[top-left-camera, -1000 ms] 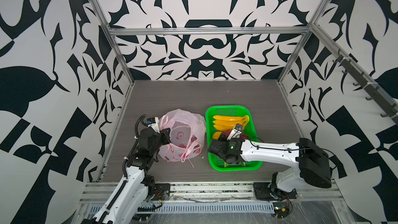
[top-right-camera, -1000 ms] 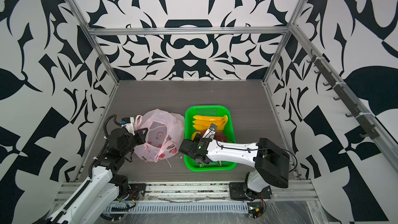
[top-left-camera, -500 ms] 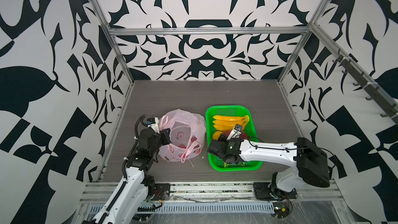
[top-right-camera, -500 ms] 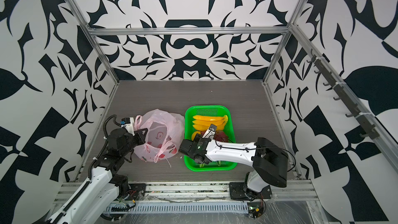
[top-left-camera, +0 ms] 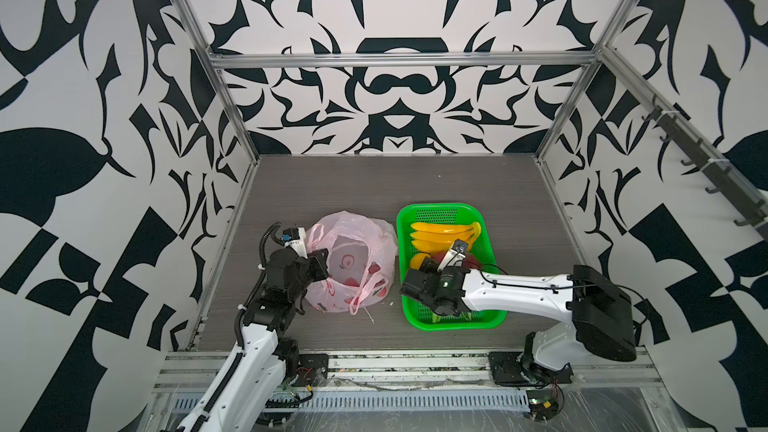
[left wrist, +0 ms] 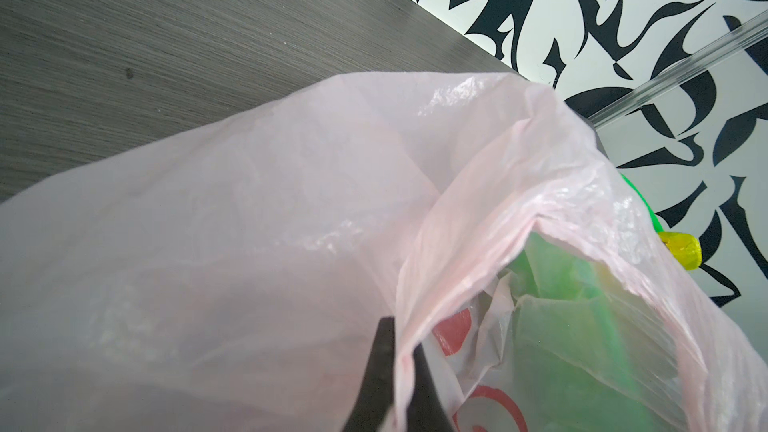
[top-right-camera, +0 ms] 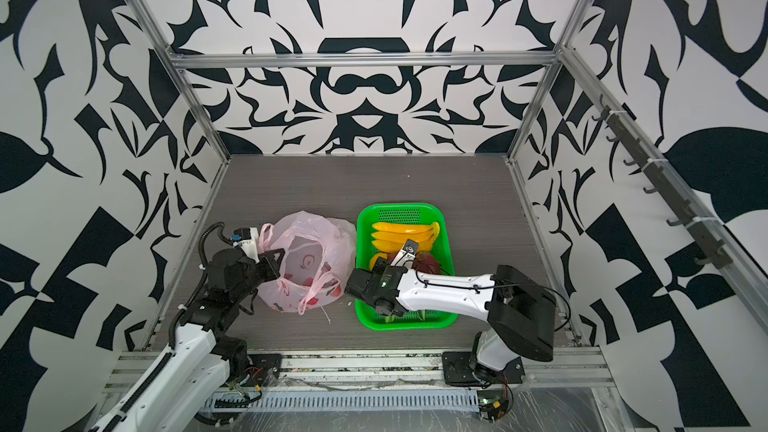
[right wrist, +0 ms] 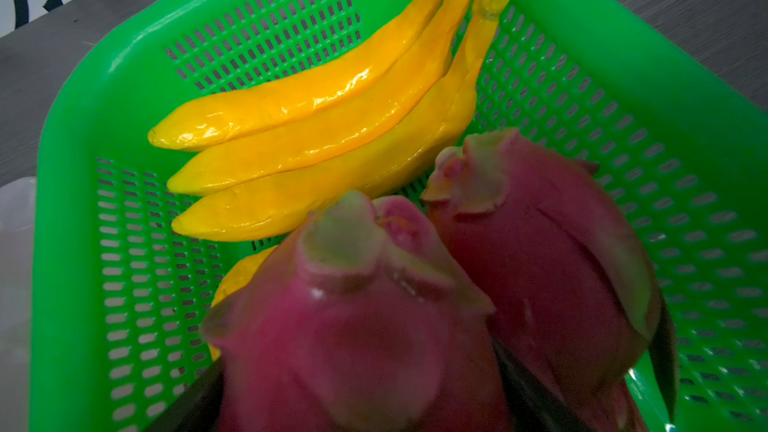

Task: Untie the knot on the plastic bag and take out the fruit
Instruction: 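Lower the dragon fruit beside the other one and open the right gripper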

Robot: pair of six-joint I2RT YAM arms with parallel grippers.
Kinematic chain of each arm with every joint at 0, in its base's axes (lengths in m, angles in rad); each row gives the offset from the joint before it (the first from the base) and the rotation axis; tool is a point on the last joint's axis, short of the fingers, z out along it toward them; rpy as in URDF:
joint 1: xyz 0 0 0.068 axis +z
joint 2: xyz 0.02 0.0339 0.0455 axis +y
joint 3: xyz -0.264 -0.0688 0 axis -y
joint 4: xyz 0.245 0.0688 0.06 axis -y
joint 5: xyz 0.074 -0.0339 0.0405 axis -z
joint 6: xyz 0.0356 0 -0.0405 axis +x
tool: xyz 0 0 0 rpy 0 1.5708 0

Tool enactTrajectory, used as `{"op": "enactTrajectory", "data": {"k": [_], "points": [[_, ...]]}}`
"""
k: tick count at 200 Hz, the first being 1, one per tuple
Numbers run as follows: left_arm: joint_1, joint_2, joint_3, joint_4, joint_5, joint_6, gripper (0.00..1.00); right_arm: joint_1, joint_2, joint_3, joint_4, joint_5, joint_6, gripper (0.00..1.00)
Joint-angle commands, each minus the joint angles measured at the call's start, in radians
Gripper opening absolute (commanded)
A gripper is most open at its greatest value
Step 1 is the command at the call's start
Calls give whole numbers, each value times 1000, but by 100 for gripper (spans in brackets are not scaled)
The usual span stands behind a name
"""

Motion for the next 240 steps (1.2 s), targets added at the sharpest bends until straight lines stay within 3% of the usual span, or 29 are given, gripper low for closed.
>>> {"op": "enactTrajectory", "data": {"k": [1, 240], "points": [[1, -13, -10, -9, -1, 8, 0, 5, -11, 4, -33, 22, 8, 86], [1, -10, -37, 29, 15, 5, 0, 44, 15, 78, -144, 29, 47, 93]]}}
